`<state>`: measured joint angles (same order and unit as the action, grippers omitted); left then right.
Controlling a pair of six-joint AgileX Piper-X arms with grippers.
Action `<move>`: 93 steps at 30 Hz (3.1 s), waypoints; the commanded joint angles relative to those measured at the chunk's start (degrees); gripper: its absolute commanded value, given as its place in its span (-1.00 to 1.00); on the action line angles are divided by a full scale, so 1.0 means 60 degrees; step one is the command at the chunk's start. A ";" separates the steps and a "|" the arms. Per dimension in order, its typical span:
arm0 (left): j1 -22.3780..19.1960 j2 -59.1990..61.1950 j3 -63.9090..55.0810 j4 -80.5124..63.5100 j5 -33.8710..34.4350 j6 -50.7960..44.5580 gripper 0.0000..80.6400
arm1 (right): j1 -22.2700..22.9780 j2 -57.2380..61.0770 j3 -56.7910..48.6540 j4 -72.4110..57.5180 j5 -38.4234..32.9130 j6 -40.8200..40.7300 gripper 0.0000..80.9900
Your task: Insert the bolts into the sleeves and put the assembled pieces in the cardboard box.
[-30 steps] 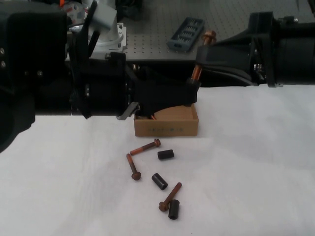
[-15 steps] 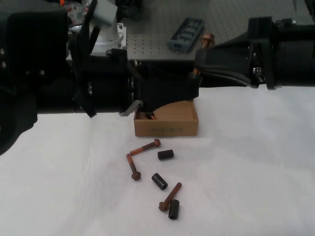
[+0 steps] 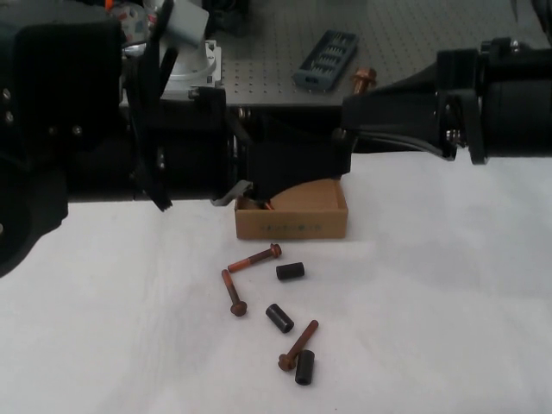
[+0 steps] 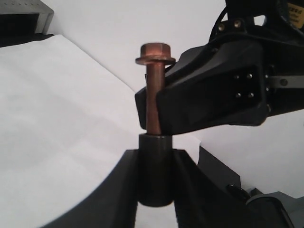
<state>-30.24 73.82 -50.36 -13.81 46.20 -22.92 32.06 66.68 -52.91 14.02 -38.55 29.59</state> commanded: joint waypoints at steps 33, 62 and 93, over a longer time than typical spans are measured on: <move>0.0486 0.0907 -0.0202 -0.1255 -0.2004 0.1191 -0.98 | -0.0453 -0.0604 -0.0023 0.3166 0.1127 -0.2700 -0.14; 0.0913 0.9777 -0.9708 0.4714 -0.4517 0.3050 -0.99 | -0.1436 -0.1111 -0.0023 0.5748 0.2436 -0.3907 -0.14; 0.1000 0.7907 -1.0354 0.8502 -0.5088 0.3819 -0.98 | -0.1436 -0.1153 -0.0023 0.6176 0.2410 -0.3997 -0.14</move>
<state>-24.25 124.11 -111.88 34.72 15.62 -1.37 23.87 60.58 -52.65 49.80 -23.79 6.38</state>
